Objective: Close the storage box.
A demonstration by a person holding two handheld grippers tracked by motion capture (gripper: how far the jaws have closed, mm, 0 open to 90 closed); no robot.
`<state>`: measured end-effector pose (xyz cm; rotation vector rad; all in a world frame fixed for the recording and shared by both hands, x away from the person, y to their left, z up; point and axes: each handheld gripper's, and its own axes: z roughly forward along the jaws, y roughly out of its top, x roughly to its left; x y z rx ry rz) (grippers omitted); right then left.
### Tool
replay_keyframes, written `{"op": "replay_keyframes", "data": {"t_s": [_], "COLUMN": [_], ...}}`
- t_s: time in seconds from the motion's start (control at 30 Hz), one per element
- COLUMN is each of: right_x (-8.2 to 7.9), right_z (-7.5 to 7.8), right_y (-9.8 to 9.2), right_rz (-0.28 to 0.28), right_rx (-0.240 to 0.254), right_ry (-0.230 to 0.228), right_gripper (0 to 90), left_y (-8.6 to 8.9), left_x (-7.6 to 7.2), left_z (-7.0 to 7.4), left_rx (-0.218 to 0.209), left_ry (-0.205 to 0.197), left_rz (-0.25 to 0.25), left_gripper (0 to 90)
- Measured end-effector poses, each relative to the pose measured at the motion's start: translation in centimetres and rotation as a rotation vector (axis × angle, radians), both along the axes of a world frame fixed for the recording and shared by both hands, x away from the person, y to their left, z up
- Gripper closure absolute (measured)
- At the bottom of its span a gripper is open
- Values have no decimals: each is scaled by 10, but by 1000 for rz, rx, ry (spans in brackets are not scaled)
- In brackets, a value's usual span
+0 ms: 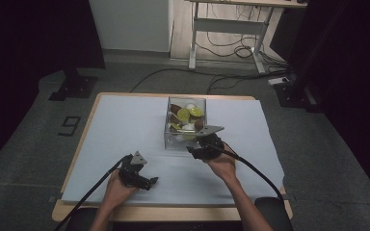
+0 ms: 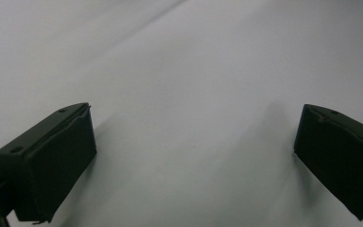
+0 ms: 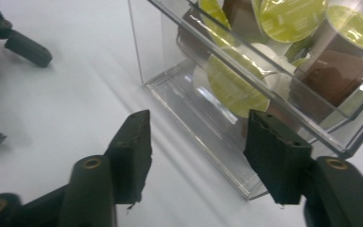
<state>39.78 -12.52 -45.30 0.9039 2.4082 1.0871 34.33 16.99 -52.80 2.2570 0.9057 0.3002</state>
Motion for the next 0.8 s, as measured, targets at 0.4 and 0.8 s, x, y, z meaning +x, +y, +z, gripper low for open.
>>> {"op": "replay_keyframes", "data": {"t_s": [0.4, 0.8], "right_x": [-8, -15], "right_z": [6, 10], "right_y": [-5, -21], "right_rz": [33, 27], "right_rx": [-2, 3], "right_ry": [24, 25], "right_gripper": [291, 246], "left_y": [-2, -3], "left_x": [-1, -1], "left_z": [0, 0], "left_rx": [23, 25], "left_ry": [-10, -11], "left_rz": [1, 1], "left_gripper": [0, 0]}}
